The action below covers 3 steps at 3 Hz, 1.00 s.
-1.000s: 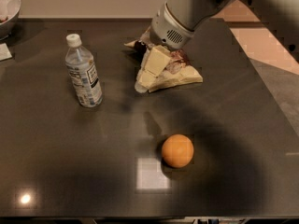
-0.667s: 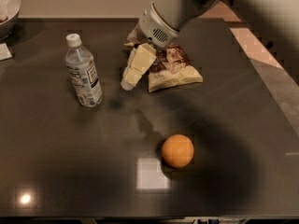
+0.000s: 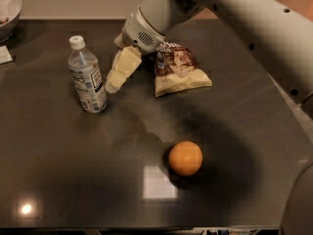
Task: Move blue plastic bottle near orange
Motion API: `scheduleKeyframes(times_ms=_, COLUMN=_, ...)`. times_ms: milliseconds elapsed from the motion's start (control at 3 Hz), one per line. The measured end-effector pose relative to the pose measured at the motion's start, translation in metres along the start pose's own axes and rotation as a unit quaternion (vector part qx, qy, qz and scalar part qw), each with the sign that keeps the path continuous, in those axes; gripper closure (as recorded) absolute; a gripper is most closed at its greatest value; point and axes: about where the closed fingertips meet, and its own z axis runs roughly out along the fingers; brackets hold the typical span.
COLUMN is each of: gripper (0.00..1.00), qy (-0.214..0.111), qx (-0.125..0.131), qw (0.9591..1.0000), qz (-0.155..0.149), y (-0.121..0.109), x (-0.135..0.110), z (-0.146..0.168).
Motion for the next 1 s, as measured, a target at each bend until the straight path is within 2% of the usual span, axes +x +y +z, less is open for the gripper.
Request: scheduleKeyframes(times_ms=1000, gripper=0.00, qy=-0.024, qx=-0.017, qw=0.9995, qz=0.007, y=-0.006, x=-0.029, z=0.035)
